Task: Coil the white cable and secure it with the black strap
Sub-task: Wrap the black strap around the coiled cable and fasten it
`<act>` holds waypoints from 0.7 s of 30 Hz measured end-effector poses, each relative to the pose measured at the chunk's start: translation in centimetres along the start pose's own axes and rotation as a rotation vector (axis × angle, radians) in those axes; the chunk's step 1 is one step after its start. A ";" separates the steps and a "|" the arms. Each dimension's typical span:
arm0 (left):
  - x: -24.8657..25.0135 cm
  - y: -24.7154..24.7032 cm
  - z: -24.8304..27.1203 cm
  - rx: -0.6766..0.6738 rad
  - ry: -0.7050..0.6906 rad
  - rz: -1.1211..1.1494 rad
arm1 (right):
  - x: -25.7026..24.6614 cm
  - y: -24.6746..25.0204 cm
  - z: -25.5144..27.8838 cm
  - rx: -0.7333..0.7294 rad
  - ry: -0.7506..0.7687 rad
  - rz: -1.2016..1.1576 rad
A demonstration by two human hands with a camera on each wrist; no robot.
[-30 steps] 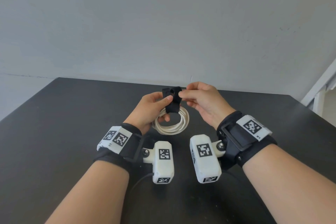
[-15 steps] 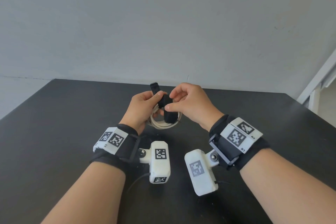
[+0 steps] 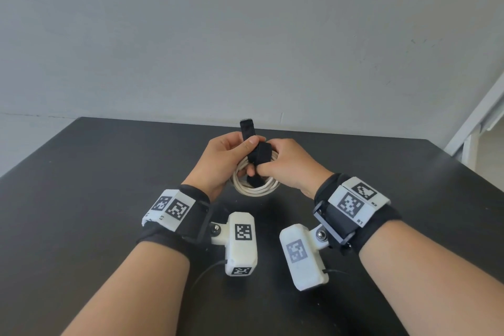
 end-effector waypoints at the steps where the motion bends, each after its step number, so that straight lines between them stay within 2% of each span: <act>1: -0.1 0.0 0.0 -0.002 -0.001 0.002 | 0.0 -0.1 0.0 0.006 -0.004 -0.002; 5: -0.1 0.3 0.0 0.010 -0.005 0.035 | 0.3 0.1 -0.2 0.037 -0.025 -0.054; 12: -0.1 0.7 -0.1 0.033 -0.028 0.095 | 0.8 0.6 -0.1 -0.029 -0.088 -0.230; 19: -0.4 1.2 -0.3 0.022 -0.041 0.090 | 1.7 0.6 0.0 -0.239 -0.188 -0.537; 21: -0.5 1.0 -0.3 0.006 -0.035 0.084 | 2.1 0.7 -0.1 -0.244 -0.240 -0.663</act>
Point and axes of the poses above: each hand's wrist, its own z-axis away from the middle knuckle, its own y-axis out of the back of the hand, x = y × z, the point moved 3 cm from there along -z, towards the middle knuckle, and after that the axes turned 7 degrees about z, right-handed, at the moved point
